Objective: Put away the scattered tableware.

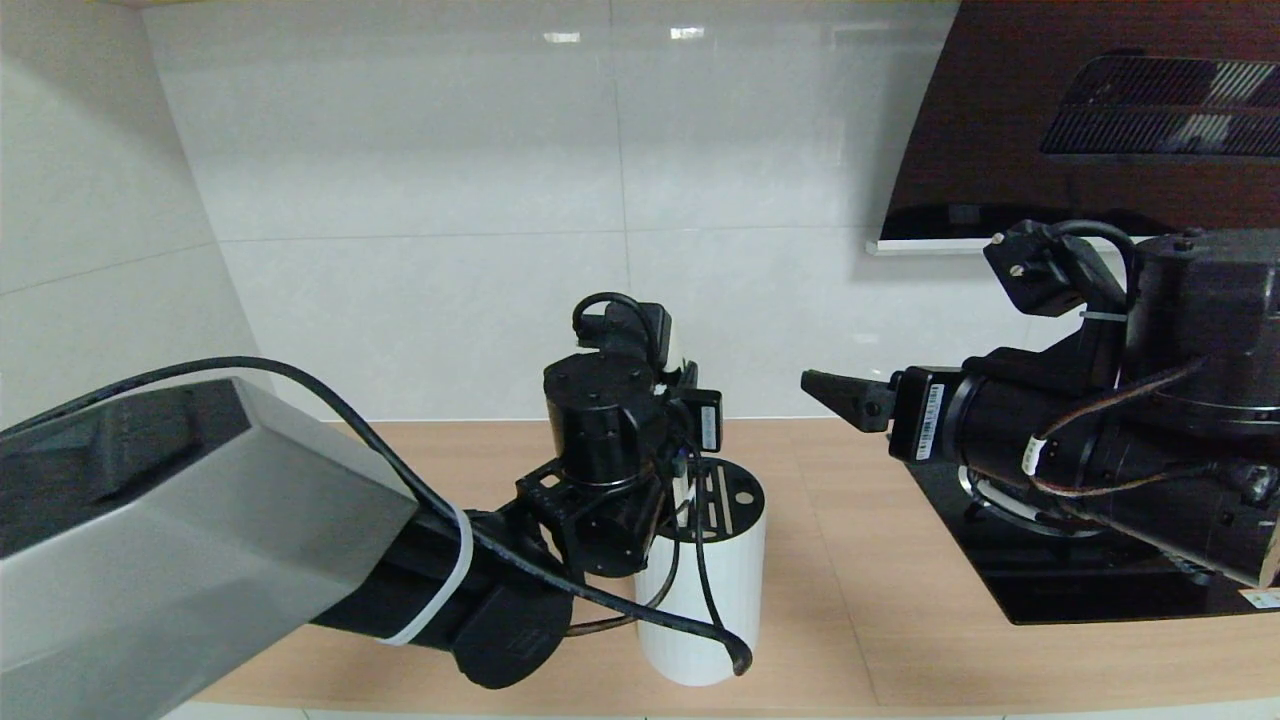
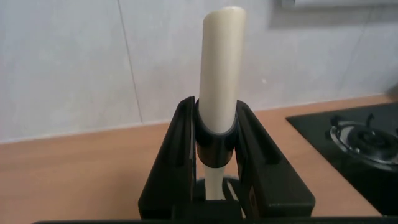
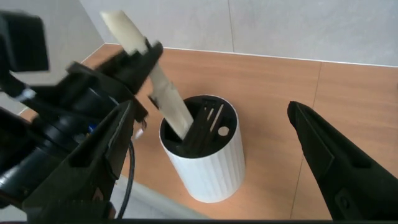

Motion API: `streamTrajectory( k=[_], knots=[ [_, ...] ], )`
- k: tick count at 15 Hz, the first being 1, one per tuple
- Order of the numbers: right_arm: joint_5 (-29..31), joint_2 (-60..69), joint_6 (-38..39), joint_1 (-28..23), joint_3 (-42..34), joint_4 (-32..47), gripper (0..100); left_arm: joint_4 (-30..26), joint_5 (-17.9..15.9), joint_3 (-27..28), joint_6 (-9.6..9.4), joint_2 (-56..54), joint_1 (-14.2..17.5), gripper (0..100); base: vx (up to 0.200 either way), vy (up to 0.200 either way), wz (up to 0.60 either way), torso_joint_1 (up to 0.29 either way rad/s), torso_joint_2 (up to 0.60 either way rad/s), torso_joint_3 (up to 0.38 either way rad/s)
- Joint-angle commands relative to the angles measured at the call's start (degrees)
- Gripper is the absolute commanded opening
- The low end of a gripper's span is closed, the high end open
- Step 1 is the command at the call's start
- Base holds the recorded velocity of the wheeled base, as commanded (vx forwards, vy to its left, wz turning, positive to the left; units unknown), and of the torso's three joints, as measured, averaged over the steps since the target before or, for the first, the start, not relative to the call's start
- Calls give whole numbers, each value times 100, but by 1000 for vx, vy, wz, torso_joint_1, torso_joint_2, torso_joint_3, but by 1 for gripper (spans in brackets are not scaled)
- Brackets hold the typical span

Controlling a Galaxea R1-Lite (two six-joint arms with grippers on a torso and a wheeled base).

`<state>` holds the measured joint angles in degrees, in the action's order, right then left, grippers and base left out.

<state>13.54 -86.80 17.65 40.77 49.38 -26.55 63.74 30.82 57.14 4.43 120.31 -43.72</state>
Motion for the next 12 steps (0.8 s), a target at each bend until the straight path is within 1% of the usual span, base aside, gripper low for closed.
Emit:
streamTrajectory(
  k=[1, 4, 5, 12],
  knots=[
    [-1, -13, 1, 2, -17, -8, 100, -90, 3, -27, 85, 89, -85, 0, 0, 0, 0, 0, 0, 0],
    [-1, -13, 1, 2, -17, -8, 100, -486, 3, -36, 428, 116, -93, 0, 0, 0, 0, 0, 0, 0],
    [-1, -21, 1, 2, -17, -8, 100, -547, 12, -62, 472, 107, -93, 0, 0, 0, 0, 0, 0, 0],
    [8, -57, 1, 2, -25, -8, 100, -662, 12, -133, 507, 221, -93, 0, 0, 0, 0, 0, 0, 0]
  ],
)
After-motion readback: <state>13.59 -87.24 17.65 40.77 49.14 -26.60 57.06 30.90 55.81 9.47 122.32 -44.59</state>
